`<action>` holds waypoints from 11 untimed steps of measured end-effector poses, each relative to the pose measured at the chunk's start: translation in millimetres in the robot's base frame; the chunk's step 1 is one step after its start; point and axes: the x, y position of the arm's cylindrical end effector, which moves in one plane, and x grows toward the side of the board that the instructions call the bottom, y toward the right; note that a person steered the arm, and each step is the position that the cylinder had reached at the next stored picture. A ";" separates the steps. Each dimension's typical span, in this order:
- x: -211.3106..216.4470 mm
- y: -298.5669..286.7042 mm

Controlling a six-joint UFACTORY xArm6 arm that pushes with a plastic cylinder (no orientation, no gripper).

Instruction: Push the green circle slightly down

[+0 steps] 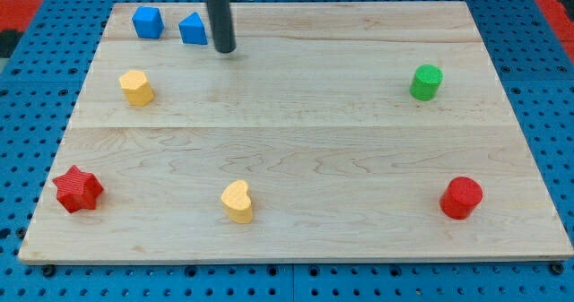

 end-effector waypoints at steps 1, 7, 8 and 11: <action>-23.2 -78.2; -20.8 3.3; -3.5 31.7; -7.0 54.2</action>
